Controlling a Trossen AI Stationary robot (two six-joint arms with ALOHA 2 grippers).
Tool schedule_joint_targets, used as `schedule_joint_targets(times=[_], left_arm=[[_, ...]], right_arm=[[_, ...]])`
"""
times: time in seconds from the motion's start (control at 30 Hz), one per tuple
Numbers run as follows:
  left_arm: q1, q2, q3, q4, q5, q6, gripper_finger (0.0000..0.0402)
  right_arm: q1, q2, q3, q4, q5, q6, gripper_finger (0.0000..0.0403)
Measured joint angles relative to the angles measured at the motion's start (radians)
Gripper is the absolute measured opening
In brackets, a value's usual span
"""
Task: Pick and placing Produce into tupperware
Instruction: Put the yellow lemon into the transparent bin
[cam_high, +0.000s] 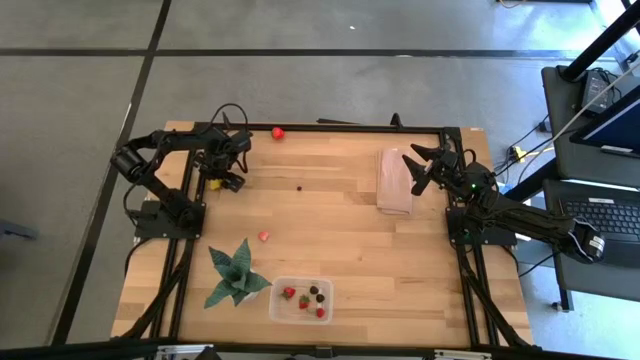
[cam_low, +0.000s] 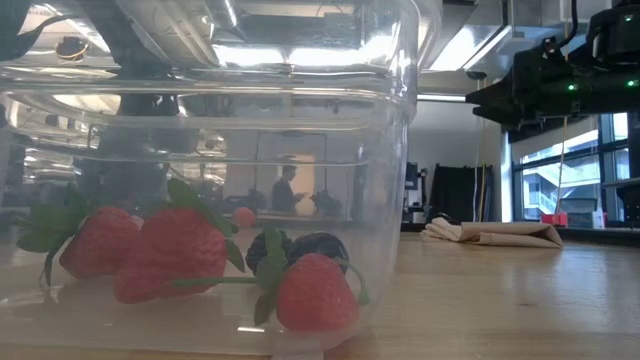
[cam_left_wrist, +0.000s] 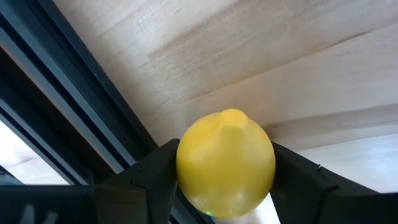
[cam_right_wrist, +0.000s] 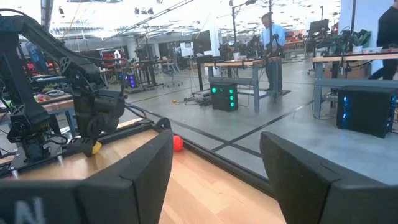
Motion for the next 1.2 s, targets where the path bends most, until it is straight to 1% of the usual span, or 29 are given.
schedule_joint_targets(times=[0.37, 0.53, 0.67, 0.83, 0.9, 1.0, 1.1, 1.2], left_arm=[[-0.011, 0.003, 0.016, -0.018, -0.012, 0.002, 0.0199], [-0.029, -0.006, 0.078, -0.051, -0.021, 0.004, 0.0199], [-0.066, -0.055, 0.162, -0.052, 0.000, 0.007, 0.0199], [-0.121, -0.146, 0.324, -0.054, 0.101, 0.007, 0.0200], [-0.151, -0.186, 0.396, -0.049, 0.159, 0.008, 0.0199], [-0.206, -0.248, 0.491, 0.020, 0.276, 0.008, 0.0199], [-0.286, -0.302, 0.563, 0.125, 0.383, 0.016, 0.0201], [-0.389, -0.342, 0.613, 0.219, 0.453, 0.035, 0.0202]], right_arm=[[0.000, 0.000, 0.000, 0.000, 0.000, 0.003, 0.0243], [0.000, 0.000, 0.000, 0.000, 0.000, 0.006, 0.0243], [0.000, 0.000, 0.000, 0.000, -0.001, 0.009, 0.0243], [0.000, 0.000, 0.000, 0.008, -0.009, 0.011, 0.0243], [0.000, 0.000, 0.000, 0.009, -0.025, 0.013, 0.0243], [0.001, 0.000, 0.000, 0.013, -0.045, 0.041, 0.0243], [0.001, 0.000, 0.000, 0.015, -0.055, 0.076, 0.0243], [0.002, 0.000, 0.000, 0.030, -0.088, 0.116, 0.0243]])
